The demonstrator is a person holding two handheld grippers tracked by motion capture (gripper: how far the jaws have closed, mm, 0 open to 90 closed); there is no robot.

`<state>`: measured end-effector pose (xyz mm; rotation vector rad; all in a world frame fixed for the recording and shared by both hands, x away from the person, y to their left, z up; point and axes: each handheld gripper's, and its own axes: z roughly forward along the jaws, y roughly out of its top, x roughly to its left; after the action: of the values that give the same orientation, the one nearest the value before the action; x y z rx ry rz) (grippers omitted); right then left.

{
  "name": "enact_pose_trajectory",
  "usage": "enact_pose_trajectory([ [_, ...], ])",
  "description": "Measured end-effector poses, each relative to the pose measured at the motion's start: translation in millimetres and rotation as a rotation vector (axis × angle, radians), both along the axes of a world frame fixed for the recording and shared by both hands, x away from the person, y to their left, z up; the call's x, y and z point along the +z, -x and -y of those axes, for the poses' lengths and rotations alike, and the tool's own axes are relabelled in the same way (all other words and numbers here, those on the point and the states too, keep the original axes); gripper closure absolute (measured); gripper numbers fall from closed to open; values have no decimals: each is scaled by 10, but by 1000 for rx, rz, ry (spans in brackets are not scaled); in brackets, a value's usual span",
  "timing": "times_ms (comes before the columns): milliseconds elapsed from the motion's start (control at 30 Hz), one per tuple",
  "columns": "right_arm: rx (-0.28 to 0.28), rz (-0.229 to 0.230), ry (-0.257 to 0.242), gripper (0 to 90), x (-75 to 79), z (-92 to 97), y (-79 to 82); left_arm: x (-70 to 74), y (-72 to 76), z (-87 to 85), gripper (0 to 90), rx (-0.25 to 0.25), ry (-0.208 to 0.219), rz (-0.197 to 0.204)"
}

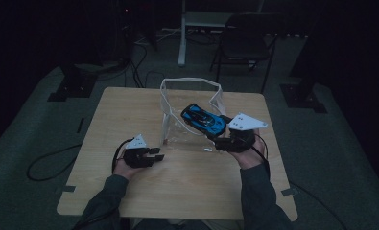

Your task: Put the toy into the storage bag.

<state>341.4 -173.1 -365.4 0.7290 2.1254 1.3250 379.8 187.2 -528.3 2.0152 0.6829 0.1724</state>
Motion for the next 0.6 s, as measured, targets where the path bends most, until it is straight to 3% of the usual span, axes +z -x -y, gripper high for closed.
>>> enact_pose_trajectory([
  [167, -15, -3, 31, 259, 25, -66, 31, -3, -2, 3, 588, -1, -2, 0],
  [333, -18, -11, 25, 260, 43, -88, 19, -5, 0, 9, 588, -4, -5, 0],
  [600, -44, -36, 52, 262, -50, -165, -33, -4, 0, 7, 588, -3, -3, -1],
])
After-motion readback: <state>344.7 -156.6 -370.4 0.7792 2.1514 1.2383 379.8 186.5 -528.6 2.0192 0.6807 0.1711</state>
